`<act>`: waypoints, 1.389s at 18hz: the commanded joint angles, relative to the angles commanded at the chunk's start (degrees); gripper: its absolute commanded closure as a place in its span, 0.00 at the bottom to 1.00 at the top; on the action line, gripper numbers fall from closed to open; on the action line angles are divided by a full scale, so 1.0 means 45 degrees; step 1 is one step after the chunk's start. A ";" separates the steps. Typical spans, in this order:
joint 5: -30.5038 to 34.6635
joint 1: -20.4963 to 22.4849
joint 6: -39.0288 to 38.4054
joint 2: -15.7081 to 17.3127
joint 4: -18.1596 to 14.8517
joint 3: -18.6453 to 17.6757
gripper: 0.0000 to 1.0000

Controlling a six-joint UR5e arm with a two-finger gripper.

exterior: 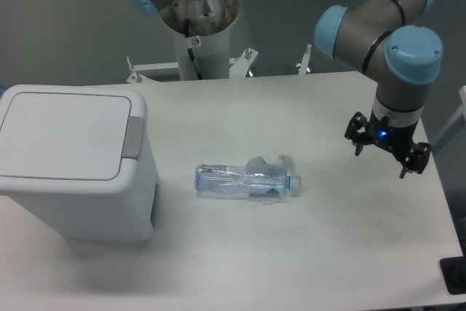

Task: Open the trash can
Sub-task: 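Move the open gripper over the bottle toward the white trash can lid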

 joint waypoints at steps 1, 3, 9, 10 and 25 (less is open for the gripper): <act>0.0000 0.0019 0.0000 0.0020 -0.0019 0.0000 0.00; 0.0039 0.0039 0.0000 0.0194 -0.0097 -0.0117 0.00; -0.2359 0.0078 -0.1672 0.0779 0.0409 -0.0898 0.00; -0.2460 0.0097 -0.2260 0.1014 0.0429 -0.0879 0.00; -0.7402 -0.1443 -0.8513 0.2617 0.0430 -0.1055 0.00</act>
